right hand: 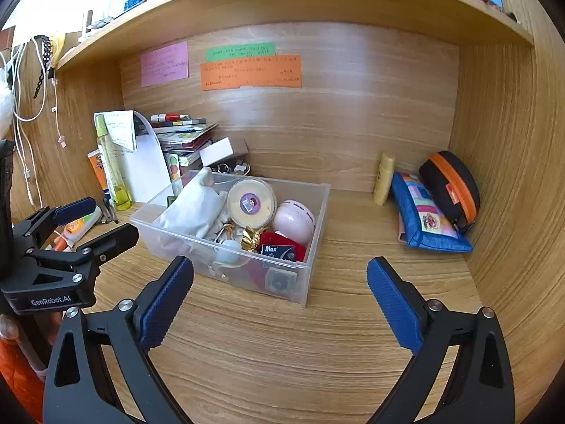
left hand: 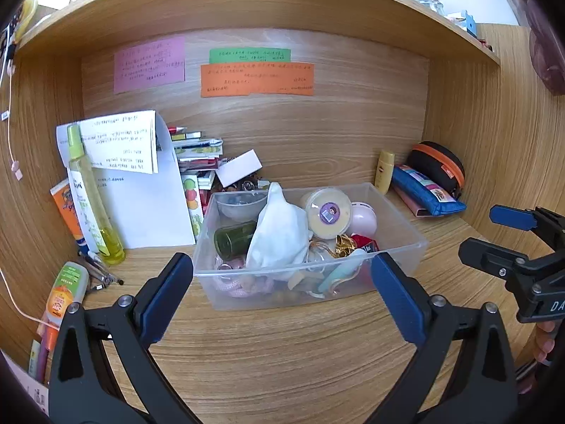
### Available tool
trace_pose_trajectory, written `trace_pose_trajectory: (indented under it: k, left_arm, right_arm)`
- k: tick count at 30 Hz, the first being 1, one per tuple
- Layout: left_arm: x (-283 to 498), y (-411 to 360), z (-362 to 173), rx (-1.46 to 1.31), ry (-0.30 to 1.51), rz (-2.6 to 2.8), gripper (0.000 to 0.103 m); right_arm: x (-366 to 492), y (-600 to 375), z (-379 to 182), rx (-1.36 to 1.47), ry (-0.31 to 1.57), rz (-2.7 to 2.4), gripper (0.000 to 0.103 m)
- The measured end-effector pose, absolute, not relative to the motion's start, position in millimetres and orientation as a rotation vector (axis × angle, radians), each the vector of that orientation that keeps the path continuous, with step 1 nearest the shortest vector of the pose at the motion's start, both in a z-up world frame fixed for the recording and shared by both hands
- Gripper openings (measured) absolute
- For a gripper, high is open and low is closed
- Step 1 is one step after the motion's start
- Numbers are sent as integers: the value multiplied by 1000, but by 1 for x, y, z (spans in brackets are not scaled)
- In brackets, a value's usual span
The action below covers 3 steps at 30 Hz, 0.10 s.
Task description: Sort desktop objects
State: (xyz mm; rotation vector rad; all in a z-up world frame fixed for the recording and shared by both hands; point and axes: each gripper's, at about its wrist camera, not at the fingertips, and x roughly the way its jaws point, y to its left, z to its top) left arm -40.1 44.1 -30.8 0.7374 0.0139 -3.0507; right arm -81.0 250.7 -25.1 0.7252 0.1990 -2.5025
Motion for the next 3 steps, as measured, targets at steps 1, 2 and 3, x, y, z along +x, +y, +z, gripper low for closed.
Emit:
trace_pose_trajectory:
  k: [1,2,3]
  left_arm:
    - [-41,45,-31,743,10,-3045,102]
    - [-42,46,-32,758,9,-3038,102]
    - [-44,45,-32,771,12,-3032,102]
  right_arm:
    - [-83,251,-26,728,198,-2501,98]
    - [-84,251,-26,729,198,-2500,98]
    - [-85,251,-27,730,199,-2501,98]
